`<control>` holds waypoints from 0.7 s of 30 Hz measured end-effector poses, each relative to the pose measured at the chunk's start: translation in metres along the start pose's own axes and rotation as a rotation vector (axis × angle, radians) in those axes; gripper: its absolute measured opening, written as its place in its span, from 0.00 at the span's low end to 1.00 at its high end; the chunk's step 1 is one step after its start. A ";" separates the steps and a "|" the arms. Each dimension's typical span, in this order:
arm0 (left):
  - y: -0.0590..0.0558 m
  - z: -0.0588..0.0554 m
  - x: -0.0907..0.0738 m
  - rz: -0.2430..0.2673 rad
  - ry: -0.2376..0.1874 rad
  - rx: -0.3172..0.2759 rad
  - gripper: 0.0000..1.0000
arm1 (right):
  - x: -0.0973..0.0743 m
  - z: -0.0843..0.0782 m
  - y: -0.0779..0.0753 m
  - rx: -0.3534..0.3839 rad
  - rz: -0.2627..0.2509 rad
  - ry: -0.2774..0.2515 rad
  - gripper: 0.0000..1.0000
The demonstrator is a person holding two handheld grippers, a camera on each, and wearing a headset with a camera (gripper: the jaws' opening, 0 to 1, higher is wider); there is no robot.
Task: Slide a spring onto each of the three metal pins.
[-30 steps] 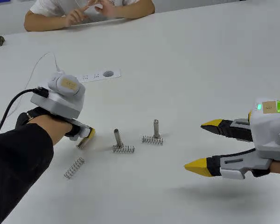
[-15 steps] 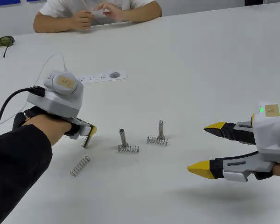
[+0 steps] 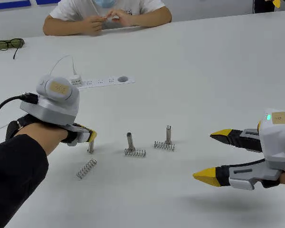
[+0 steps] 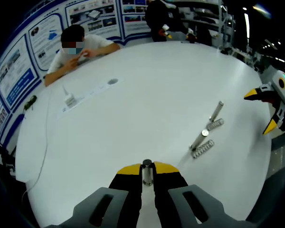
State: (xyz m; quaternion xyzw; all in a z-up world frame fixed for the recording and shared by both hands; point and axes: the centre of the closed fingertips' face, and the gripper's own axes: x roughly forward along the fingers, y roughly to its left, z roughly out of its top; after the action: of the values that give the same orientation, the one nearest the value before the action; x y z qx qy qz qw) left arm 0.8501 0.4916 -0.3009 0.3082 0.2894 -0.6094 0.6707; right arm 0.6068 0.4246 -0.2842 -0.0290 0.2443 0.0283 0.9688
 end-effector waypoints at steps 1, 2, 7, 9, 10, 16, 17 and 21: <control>0.000 -0.001 -0.001 0.001 -0.003 -0.005 0.08 | 0.000 0.000 0.000 -0.001 0.001 0.002 0.66; 0.000 -0.002 -0.002 0.001 -0.005 -0.008 0.08 | 0.000 0.000 0.000 -0.002 0.001 0.003 0.66; 0.003 -0.006 -0.007 0.006 -0.021 -0.024 0.08 | 0.001 0.000 0.000 -0.005 0.004 0.004 0.66; 0.002 -0.008 -0.009 0.006 -0.025 -0.032 0.08 | 0.001 0.000 0.000 -0.007 0.005 0.004 0.66; 0.002 -0.009 -0.009 0.006 -0.026 -0.035 0.08 | 0.001 0.000 0.000 -0.008 0.006 0.006 0.66; 0.002 -0.013 -0.011 0.007 -0.035 -0.051 0.08 | 0.002 -0.001 0.001 -0.012 0.010 0.013 0.66; 0.001 -0.014 -0.010 0.007 -0.035 -0.051 0.08 | 0.002 -0.001 0.002 -0.012 0.011 0.014 0.66; 0.001 -0.015 -0.009 0.010 -0.035 -0.050 0.08 | 0.003 -0.002 0.003 -0.015 0.014 0.018 0.66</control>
State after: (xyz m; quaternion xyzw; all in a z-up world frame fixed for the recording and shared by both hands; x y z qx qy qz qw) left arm 0.8503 0.5094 -0.3038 0.2818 0.2914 -0.6041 0.6862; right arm 0.6085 0.4272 -0.2874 -0.0349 0.2532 0.0368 0.9661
